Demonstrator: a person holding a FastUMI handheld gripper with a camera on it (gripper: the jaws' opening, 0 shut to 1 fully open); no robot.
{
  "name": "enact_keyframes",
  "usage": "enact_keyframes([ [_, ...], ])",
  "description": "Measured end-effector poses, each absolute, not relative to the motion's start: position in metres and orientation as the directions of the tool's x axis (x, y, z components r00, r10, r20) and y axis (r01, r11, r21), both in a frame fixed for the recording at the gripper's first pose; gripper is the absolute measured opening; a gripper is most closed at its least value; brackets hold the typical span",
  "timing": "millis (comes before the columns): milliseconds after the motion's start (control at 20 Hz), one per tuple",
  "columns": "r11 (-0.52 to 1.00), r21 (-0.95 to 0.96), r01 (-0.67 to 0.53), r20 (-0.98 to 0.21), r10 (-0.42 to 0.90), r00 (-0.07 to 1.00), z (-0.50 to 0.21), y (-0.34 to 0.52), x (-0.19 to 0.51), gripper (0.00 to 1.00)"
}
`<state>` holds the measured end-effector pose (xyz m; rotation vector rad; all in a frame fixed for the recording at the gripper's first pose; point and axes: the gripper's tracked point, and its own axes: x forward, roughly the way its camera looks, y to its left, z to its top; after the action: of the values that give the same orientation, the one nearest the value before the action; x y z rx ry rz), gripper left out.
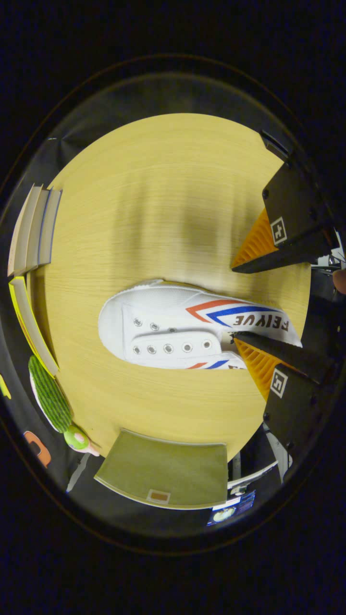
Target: Open the storage box then place both shoes into the box .Put the left shoe in first, then the right shoe, with the right side of both shoes facing outward in a uniform manner.
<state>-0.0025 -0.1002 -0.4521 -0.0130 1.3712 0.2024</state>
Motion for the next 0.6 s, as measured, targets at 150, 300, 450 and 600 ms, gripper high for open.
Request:
enact_keyframes([
  [150, 0.975, 0.119, -0.186, -0.977, 0.148, 0.153, -0.453, -0.095, 0.001, 0.76],
  [300, 0.974, 0.199, -0.108, -0.97, 0.212, 0.118, -0.449, -0.088, -0.002, 0.45],
  [450, 0.966, 0.256, -0.038, -0.958, 0.259, 0.123, -0.449, -0.093, 0.001, 0.23],
  [600, 0.933, 0.354, 0.063, -0.93, 0.344, 0.129, -0.441, -0.082, -0.005, 0.09],
])
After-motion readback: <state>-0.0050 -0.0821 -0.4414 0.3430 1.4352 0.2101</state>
